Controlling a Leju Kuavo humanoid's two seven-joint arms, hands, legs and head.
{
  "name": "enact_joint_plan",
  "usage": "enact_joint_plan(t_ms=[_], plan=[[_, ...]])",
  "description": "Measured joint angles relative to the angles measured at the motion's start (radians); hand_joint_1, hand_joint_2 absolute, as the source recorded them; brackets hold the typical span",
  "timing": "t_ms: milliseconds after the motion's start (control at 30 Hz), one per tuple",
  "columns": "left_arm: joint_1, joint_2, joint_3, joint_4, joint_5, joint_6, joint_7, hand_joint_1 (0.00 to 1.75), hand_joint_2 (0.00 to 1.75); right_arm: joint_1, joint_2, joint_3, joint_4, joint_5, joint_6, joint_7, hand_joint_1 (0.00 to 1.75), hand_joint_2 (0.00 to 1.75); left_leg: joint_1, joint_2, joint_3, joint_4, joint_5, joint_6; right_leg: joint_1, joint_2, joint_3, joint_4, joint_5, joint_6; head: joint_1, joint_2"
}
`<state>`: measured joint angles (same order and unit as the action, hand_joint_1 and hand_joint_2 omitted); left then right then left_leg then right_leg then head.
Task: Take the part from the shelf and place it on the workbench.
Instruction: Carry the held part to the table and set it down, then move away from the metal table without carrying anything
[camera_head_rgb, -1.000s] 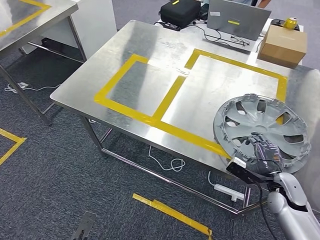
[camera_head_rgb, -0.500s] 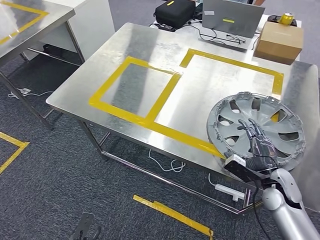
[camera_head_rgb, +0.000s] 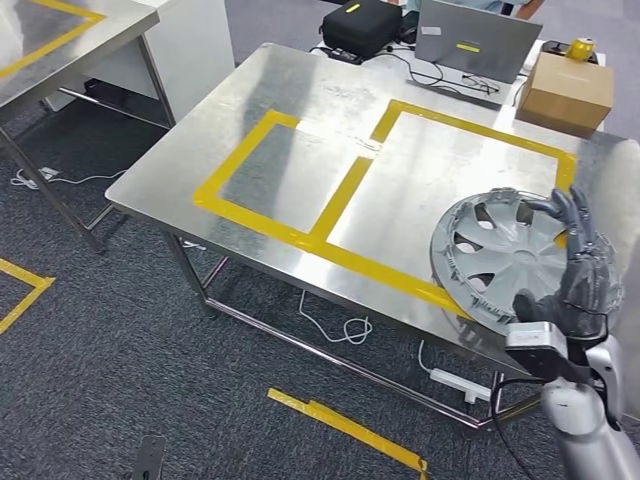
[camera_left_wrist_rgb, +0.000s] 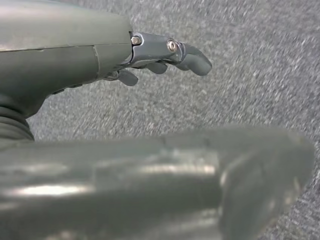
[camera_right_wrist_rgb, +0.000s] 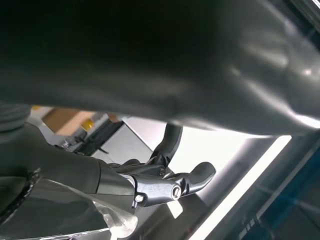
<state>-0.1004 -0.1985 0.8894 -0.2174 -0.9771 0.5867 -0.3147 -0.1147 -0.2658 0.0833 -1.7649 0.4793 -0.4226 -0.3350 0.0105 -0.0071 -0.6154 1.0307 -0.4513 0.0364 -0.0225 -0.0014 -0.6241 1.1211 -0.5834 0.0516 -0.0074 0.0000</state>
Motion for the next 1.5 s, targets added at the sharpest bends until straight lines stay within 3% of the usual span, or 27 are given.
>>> enact_joint_plan(t_ms=[67,100,133,167,267,333,400,433,467,533,567,600,633,667,733,800,900,967,1067,1100,1133,1167,1233,1267,1333,1433,1500], plan=[[0.002,-0.002,0.004,0.0,0.003,0.0,-0.002,0.0,0.0,0.024,0.001,-0.014,-0.044,-0.018,-0.021,-0.01,0.0,0.0,-0.002,0.0,-0.013,0.0,0.009,0.006,0.001,0.0,-0.04,0.124,-0.068,0.002,0.001,0.0],[0.003,-0.003,0.007,0.0,0.004,0.0,-0.003,0.0,0.0,0.037,0.001,-0.02,-0.063,-0.024,-0.029,-0.014,0.0,0.0,-0.004,0.001,-0.02,0.0,0.015,0.007,0.001,0.0,-0.045,0.155,-0.079,0.002,0.0,0.0],[0.004,-0.003,0.009,0.0,0.006,0.0,-0.004,0.0,0.0,0.05,0.002,-0.024,-0.081,-0.03,-0.036,-0.019,0.0,0.0,-0.005,0.001,-0.027,0.001,0.021,0.006,0.001,0.0,-0.031,0.151,-0.072,0.0,0.001,0.0],[0.005,-0.003,0.011,0.0,0.007,0.0,-0.004,0.0,0.0,0.06,0.004,-0.028,-0.097,-0.034,-0.042,-0.022,0.0,0.0,-0.006,0.001,-0.034,0.001,0.027,0.005,0.002,0.0,0.001,0.109,-0.049,-0.002,0.001,0.0],[0.005,-0.006,0.016,0.0,0.01,0.0,-0.006,0.0,0.0,0.075,0.008,-0.035,-0.137,-0.042,-0.054,-0.031,0.0,0.0,-0.009,0.001,-0.05,0.002,0.048,-0.007,0.007,-0.001,0.137,-0.091,0.008,-0.014,0.0,0.0],[0.006,-0.008,0.019,0.0,0.01,-0.001,-0.007,0.0,0.0,0.083,0.011,-0.038,-0.156,-0.045,-0.059,-0.033,0.0,0.0,-0.009,0.002,-0.054,0.001,0.063,-0.019,0.013,0.0,0.158,-0.137,0.015,-0.018,0.003,0.0],[0.008,-0.008,0.022,0.0,0.01,-0.001,-0.007,0.0,0.0,0.092,0.016,-0.04,-0.166,-0.049,-0.067,-0.034,0.0,0.0,-0.007,0.002,-0.056,-0.002,0.071,-0.032,0.013,-0.001,0.142,-0.138,0.029,-0.028,0.006,0.0],[0.009,-0.007,0.023,0.0,0.011,-0.001,-0.007,0.0,0.0,0.097,0.019,-0.04,-0.171,-0.054,-0.072,-0.035,0.0,0.0,-0.006,0.002,-0.06,0.008,0.055,-0.039,0.011,-0.003,0.135,-0.14,0.039,-0.037,0.005,0.0],[0.01,-0.007,0.024,0.0,0.012,-0.001,-0.007,0.0,0.0,0.104,0.025,-0.041,-0.178,-0.061,-0.08,-0.04,0.0,0.0,-0.005,0.002,-0.068,0.037,0.019,-0.044,0.009,-0.005,0.127,-0.142,0.05,-0.045,0.003,0.0],[0.012,-0.006,0.026,0.0,0.014,-0.001,-0.007,0.0,0.0,0.125,0.039,-0.044,-0.192,-0.081,-0.101,-0.053,0.0,0.0,-0.002,0.003,-0.09,0.147,-0.087,-0.053,0.008,-0.009,0.11,-0.143,0.07,-0.054,0.0,0.0],[0.013,-0.006,0.026,0.0,0.014,-0.001,-0.007,0.0,0.0,0.139,0.047,-0.047,-0.2,-0.09,-0.112,-0.062,0.0,0.0,-0.001,0.003,-0.098,0.209,-0.126,-0.056,0.008,-0.01,0.1,-0.142,0.08,-0.055,-0.001,0.0],[0.014,-0.006,0.026,0.0,0.014,-0.001,-0.007,0.0,0.0,0.153,0.055,-0.052,-0.208,-0.097,-0.123,-0.069,0.0,0.0,-0.001,0.003,-0.098,0.253,-0.143,-0.059,0.009,-0.011,0.089,-0.141,0.09,-0.055,0.0,0.0],[0.015,-0.006,0.027,0.0,0.014,-0.001,-0.007,0.0,0.0,0.167,0.062,-0.056,-0.216,-0.102,-0.132,-0.075,0.0,0.0,-0.001,0.003,-0.083,0.266,-0.139,-0.059,0.009,-0.012,0.076,-0.139,0.1,-0.054,-0.001,0.0],[0.016,-0.006,0.027,0.0,0.014,-0.001,-0.007,0.0,0.0,0.181,0.068,-0.061,-0.224,-0.107,-0.141,-0.081,0.0,0.0,-0.001,0.003,-0.051,0.24,-0.12,-0.059,0.009,-0.012,0.062,-0.136,0.109,-0.052,-0.001,0.0],[0.017,-0.006,0.027,0.0,0.014,-0.001,-0.006,0.0,0.0,0.204,0.08,-0.071,-0.24,-0.117,-0.156,-0.089,0.0,0.0,-0.002,0.002,0.052,0.107,-0.083,-0.051,0.01,-0.011,0.04,-0.13,0.122,-0.046,-0.001,0.0],[0.017,-0.005,0.027,0.0,0.014,-0.001,-0.004,0.0,0.0,0.222,0.092,-0.082,-0.257,-0.132,-0.168,-0.096,0.0,0.0,-0.005,0.002,0.127,-0.011,-0.08,-0.04,0.012,-0.011,0.028,-0.125,0.134,-0.036,0.0,0.0],[0.019,-0.005,0.027,0.0,0.013,-0.003,-0.003,0.0,0.0,0.242,0.104,-0.094,-0.272,-0.154,-0.177,-0.105,0.0,0.0,-0.01,0.004,0.132,-0.045,-0.074,-0.02,0.009,-0.011,0.022,-0.126,0.15,-0.016,0.0,0.0],[0.019,-0.005,0.028,0.0,0.013,-0.003,-0.002,0.0,0.0,0.255,0.108,-0.104,-0.277,-0.164,-0.179,-0.106,0.0,0.0,-0.008,0.008,0.118,-0.051,-0.054,-0.003,0.006,-0.007,0.005,-0.098,0.112,-0.005,0.002,0.0],[0.019,-0.006,0.028,0.0,0.012,-0.004,-0.002,0.0,0.0,0.268,0.114,-0.114,-0.28,-0.173,-0.18,-0.106,0.0,0.0,-0.008,0.011,0.08,-0.051,-0.023,0.009,0.005,-0.002,-0.051,0.073,-0.022,0.005,0.006,0.0],[0.019,-0.006,0.028,0.0,0.012,-0.004,-0.002,0.0,0.0,0.272,0.116,-0.115,-0.28,-0.173,-0.18,-0.106,0.0,0.0,-0.009,0.011,0.065,-0.05,-0.012,0.009,0.005,-0.002,-0.061,0.127,-0.043,0.007,0.006,0.0],[0.019,-0.006,0.029,0.0,0.012,-0.004,-0.002,0.0,0.0,0.275,0.117,-0.116,-0.28,-0.174,-0.18,-0.106,0.0,0.0,-0.009,0.012,0.05,-0.048,-0.002,0.008,0.005,-0.002,-0.057,0.153,-0.04,0.008,0.005,0.0],[0.019,-0.006,0.029,0.0,0.012,-0.004,-0.002,0.0,0.0,0.277,0.118,-0.116,-0.28,-0.174,-0.18,-0.106,0.0,0.0,-0.009,0.012,0.035,-0.046,0.007,0.006,0.005,-0.002,-0.035,0.144,-0.019,0.008,0.006,0.0],[0.019,-0.006,0.029,0.0,0.012,-0.004,-0.002,0.0,0.0,0.277,0.119,-0.119,-0.281,-0.176,-0.181,-0.106,0.0,0.0,-0.009,0.012,0.013,-0.04,0.022,-0.001,0.004,-0.003,0.059,0.03,0.031,0.004,0.006,0.0],[0.019,-0.007,0.029,0.0,0.011,-0.004,-0.002,0.0,0.0,0.277,0.12,-0.12,-0.283,-0.178,-0.181,-0.106,0.0,0.0,-0.011,0.012,0.005,-0.037,0.029,-0.005,0.005,-0.002,0.118,-0.051,0.038,0.001,0.006,0.0],[0.019,-0.007,0.029,0.0,0.008,-0.004,-0.002,0.0,0.0,0.281,0.123,-0.124,-0.285,-0.186,-0.183,-0.105,0.0,0.0,-0.013,0.011,-0.003,-0.034,0.044,-0.016,0.008,-0.002,0.184,-0.156,0.028,-0.008,0.005,0.0],[0.021,-0.004,0.029,0.0,0.003,-0.004,0.0,0.0,0.0,0.295,0.131,-0.134,-0.286,-0.197,-0.188,-0.1,0.0,0.0,-0.011,0.01,-0.01,-0.031,0.054,-0.035,0.011,-0.003,0.172,-0.17,0.036,-0.031,0.006,0.0],[0.024,-0.003,0.029,0.0,0.002,-0.004,0.0,0.0,0.0,0.301,0.135,-0.138,-0.286,-0.204,-0.188,-0.098,0.0,0.0,-0.008,0.01,-0.029,0.02,-0.005,-0.047,0.009,-0.007,0.155,-0.171,0.054,-0.05,0.002,0.0]])
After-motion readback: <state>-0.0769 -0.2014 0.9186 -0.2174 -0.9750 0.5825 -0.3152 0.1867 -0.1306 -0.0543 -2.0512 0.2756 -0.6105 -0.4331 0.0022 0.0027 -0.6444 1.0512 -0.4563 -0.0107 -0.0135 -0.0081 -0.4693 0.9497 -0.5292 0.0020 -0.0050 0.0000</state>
